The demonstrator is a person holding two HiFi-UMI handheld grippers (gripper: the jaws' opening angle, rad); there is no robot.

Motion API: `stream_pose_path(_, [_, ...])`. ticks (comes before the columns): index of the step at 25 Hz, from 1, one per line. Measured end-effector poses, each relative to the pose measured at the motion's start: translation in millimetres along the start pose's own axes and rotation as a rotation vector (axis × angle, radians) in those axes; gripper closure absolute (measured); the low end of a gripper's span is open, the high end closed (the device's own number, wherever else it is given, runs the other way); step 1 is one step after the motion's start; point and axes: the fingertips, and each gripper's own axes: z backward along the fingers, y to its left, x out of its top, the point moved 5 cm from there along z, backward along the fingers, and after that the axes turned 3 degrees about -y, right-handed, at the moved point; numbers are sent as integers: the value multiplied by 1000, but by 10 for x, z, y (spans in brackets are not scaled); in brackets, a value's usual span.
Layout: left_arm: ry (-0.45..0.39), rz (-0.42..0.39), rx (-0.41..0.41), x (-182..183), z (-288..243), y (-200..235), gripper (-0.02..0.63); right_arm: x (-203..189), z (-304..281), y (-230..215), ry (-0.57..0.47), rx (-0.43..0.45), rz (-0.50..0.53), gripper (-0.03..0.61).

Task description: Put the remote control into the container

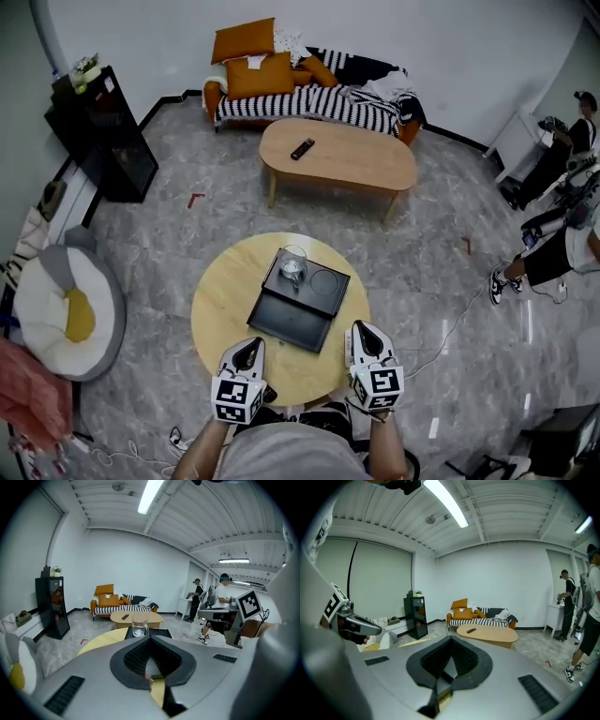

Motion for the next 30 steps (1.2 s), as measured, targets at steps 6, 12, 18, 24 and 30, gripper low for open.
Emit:
stream_pose_path(6, [-20, -11, -17, 10, 108, -70, 606, 6, 164, 36, -16, -21, -4, 571])
stream_pose_path(12, [-14, 14, 30, -28, 201, -138, 606, -23, 209, 45, 6, 37, -10, 571])
stream_pose_path(18, [18, 61, 123, -231, 315, -145, 606, -185, 83, 167, 48, 156, 10, 571])
stream_pose_path(24, [57, 138, 250, -593, 493, -148, 606, -416, -88, 484, 78, 330, 86, 571])
stream_pose_path(30, [92, 203, 340, -983, 638, -175, 606, -751, -91, 760, 140, 452, 105, 571])
